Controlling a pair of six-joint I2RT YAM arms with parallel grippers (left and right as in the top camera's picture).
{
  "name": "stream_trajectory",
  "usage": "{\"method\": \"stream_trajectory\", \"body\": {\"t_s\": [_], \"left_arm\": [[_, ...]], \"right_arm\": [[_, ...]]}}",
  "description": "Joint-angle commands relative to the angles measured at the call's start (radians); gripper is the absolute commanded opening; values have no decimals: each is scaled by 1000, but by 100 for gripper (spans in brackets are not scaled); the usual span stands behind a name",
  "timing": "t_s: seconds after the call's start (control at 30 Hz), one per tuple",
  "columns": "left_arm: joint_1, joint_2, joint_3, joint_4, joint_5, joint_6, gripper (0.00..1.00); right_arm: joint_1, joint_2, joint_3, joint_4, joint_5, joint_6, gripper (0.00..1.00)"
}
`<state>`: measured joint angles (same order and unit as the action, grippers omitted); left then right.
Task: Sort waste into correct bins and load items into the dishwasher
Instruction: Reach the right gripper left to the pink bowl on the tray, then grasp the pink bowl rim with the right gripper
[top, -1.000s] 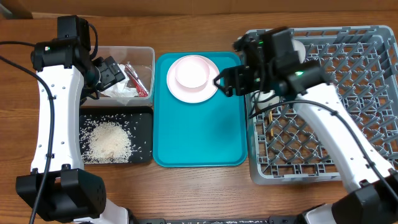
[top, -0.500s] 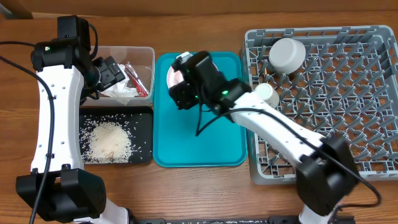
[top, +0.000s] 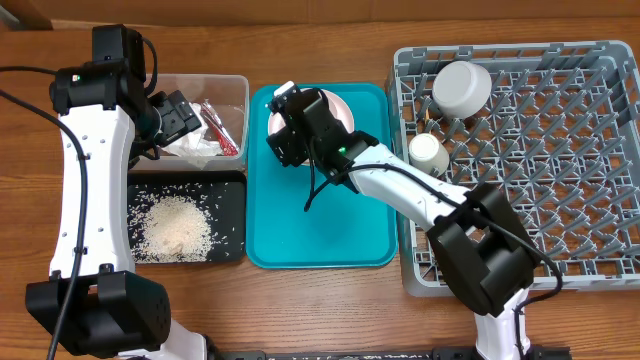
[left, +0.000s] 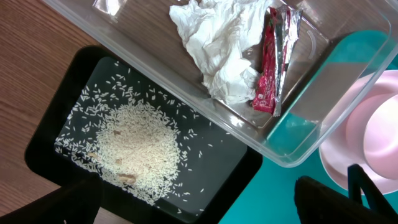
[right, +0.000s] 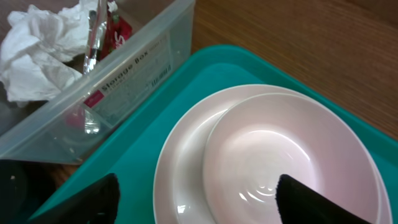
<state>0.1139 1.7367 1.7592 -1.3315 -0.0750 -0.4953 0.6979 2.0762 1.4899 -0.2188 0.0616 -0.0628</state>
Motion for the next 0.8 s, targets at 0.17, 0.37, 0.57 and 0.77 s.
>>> {"method": "stream_trajectory", "body": {"t_s": [0.17,0.37,0.57,0.77], "left_arm": [[4,-3,22,0,-3,1,100],[4,-3,22,0,-3,1,100],[4,-3,22,0,-3,1,100],[4,-3,22,0,-3,1,100]], "right_arm": [[-5,76,3,-27,16,-25,69],[-8,84,3,-48,65,-25,51],[-8,84,3,-65,81,-24,41],[-8,84,3,-68,83,-24,16]]}}
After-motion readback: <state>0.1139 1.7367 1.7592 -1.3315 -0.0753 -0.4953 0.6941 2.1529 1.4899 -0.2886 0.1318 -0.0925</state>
